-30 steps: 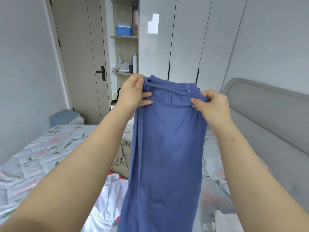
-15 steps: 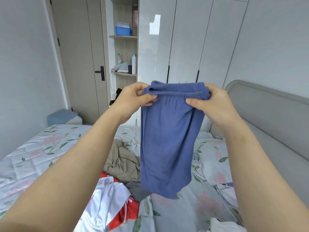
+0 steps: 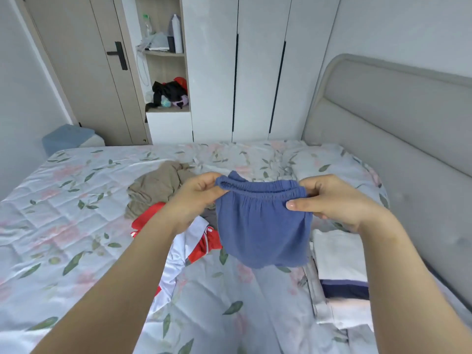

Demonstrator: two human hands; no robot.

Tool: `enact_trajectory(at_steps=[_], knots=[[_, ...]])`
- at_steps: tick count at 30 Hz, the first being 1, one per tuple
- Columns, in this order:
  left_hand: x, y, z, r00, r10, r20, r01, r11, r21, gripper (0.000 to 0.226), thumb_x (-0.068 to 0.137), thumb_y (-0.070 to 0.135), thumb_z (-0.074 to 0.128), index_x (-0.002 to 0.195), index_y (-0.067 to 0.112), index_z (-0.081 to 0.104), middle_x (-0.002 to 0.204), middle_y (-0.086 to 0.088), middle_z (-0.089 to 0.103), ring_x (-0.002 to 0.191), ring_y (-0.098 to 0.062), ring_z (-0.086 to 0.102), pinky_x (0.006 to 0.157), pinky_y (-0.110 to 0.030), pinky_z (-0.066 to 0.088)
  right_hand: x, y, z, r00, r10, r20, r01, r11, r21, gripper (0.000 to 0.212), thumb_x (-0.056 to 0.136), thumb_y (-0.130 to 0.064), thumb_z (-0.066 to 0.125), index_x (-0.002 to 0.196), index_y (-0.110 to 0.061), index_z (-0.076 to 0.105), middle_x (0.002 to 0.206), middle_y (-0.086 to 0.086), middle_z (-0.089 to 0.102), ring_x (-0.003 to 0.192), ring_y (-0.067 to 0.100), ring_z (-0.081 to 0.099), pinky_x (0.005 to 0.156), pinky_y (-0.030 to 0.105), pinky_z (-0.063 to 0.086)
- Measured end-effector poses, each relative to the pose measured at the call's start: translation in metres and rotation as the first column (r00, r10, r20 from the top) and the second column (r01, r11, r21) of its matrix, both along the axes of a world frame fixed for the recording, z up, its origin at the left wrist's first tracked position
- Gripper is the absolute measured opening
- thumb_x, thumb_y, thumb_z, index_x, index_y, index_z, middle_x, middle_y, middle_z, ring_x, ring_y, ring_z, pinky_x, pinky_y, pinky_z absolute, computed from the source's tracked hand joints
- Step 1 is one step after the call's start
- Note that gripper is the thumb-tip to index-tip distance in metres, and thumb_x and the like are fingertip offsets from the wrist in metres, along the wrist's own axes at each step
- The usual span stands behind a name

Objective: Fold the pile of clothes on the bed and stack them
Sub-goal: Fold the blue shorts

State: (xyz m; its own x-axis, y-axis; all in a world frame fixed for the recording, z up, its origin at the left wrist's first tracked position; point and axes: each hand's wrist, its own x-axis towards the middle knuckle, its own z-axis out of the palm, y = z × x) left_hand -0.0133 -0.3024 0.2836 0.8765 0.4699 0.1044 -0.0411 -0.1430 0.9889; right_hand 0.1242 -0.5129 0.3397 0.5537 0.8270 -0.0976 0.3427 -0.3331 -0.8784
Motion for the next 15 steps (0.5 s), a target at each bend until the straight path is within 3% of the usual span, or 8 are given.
enact_trajectory(at_steps=[3, 7, 9, 12, 15], knots=[[-0.031, -0.015, -0.029, 0.995, -0.055, -0.079, 0.054, 0.998, -0.017, 0.023, 0.094, 0.006, 0.051, 0.111, -0.007, 0.060, 0.104, -0.013, 0.061, 0.097, -0.018, 0.054, 0.086, -0.034, 0.042, -0.033, -0.016, -0.029, 0.999, 0.009, -0.035, -0.013, 0.995, -0.101, 0.011, 0.081, -0.003, 0.069, 0.073, -0.003, 0.062, 0.048, -0.006, 0.039, 0.042, 0.007, 0.029, 0.043, 0.018, 0.022], [-0.060, -0.031, -0.060, 0.978, -0.083, -0.194, 0.080, 0.996, -0.027, 0.010, 0.092, 0.006, 0.057, 0.096, 0.010, 0.066, 0.096, -0.006, 0.064, 0.095, -0.015, 0.056, 0.089, -0.035, 0.046, -0.063, -0.032, -0.067, 0.990, -0.020, -0.143, -0.007, 0.982, -0.186, 0.004, 0.082, -0.002, 0.068, 0.079, -0.001, 0.065, 0.050, -0.006, 0.041, 0.041, 0.006, 0.031, 0.042, 0.017, 0.024], [-0.068, -0.032, -0.077, 0.963, -0.079, -0.257, 0.081, 0.997, -0.004, 0.010, 0.088, 0.010, 0.064, 0.086, 0.019, 0.067, 0.087, 0.000, 0.064, 0.087, -0.013, 0.055, 0.083, -0.031, 0.045, -0.071, -0.038, -0.089, 0.977, -0.047, -0.210, -0.002, 0.974, -0.228, 0.006, 0.082, -0.002, 0.068, 0.079, -0.006, 0.066, 0.050, -0.005, 0.041, 0.042, 0.008, 0.031, 0.042, 0.018, 0.025], [-0.070, -0.034, -0.103, 0.938, -0.062, -0.341, 0.094, 0.993, 0.078, 0.019, 0.091, 0.009, 0.060, 0.077, 0.021, 0.066, 0.075, 0.005, 0.060, 0.076, -0.008, 0.052, 0.070, -0.018, 0.041, -0.074, -0.042, -0.122, 0.969, -0.088, -0.230, 0.015, 0.954, -0.301, 0.006, 0.082, -0.003, 0.067, 0.083, -0.001, 0.062, 0.052, -0.002, 0.042, 0.045, 0.012, 0.034, 0.044, 0.020, 0.028], [-0.063, -0.036, -0.127, 0.907, -0.039, -0.420, 0.098, 0.988, 0.120, 0.020, 0.089, 0.015, 0.062, 0.071, 0.023, 0.062, 0.070, 0.003, 0.054, 0.069, -0.008, 0.047, 0.067, -0.018, 0.039, -0.068, -0.039, -0.157, 0.950, -0.163, -0.267, 0.066, 0.939, -0.338, 0.008, 0.082, -0.002, 0.065, 0.082, -0.002, 0.058, 0.052, -0.002, 0.044, 0.044, 0.010, 0.040, 0.043, 0.018, 0.033]])
